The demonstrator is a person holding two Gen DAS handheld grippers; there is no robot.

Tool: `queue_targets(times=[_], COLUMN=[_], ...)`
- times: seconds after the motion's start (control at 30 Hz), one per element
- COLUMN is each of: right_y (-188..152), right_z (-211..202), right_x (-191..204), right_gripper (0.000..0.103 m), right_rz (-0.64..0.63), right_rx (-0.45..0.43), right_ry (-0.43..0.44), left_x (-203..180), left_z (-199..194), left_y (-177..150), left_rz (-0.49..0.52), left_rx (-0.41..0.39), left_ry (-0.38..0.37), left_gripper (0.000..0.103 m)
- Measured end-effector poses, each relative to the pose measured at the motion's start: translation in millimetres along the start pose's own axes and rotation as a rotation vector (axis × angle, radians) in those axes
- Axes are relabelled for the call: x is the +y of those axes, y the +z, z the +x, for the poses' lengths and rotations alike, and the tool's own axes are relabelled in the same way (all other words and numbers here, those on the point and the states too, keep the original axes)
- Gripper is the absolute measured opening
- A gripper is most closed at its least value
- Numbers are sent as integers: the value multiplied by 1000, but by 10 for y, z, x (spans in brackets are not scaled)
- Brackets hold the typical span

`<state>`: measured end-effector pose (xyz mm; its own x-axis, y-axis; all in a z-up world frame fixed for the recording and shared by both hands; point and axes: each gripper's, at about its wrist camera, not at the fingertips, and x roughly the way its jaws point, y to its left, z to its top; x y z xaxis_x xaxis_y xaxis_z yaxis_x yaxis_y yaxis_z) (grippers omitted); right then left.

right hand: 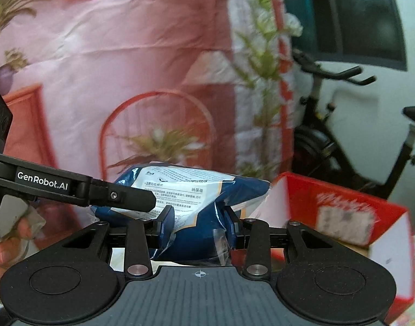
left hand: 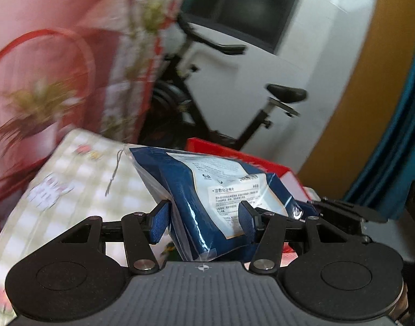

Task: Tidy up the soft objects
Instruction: 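Lift the blue-and-white bag with the right tool toward the red box, then lower the blue bag into the red box and open the right tool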

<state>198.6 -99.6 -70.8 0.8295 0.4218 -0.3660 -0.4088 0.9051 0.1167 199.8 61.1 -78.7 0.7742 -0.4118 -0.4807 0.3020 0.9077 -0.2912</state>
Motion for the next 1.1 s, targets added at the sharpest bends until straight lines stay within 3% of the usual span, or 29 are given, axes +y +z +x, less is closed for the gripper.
queue_targets(times=[0.2,0.43,0.63,0.8,1.1], right_y=[90,-73,-293,-393,-457], right_z=[-117,11,272,546,695], right_x=[-665,-1339,-1780,-1918,-1970], right_gripper=[36,36,36,36,37], right_rz=[35,90,159,185,199], right_rx=[5,66,158,239,320], right_ry=[-100,-191,-223,-228,-254], left_x=[-344,-595,-618,-560,-511], left_z=[597,1401,1993,2292,2423], left_y=[213,215,183,100,76], left_rz=[47,76,64,54,92], left_rx=[51,176,275,342,385], left_ry=[-102,-166,-167,-144,-101], left_gripper=[57,57,57,57,59])
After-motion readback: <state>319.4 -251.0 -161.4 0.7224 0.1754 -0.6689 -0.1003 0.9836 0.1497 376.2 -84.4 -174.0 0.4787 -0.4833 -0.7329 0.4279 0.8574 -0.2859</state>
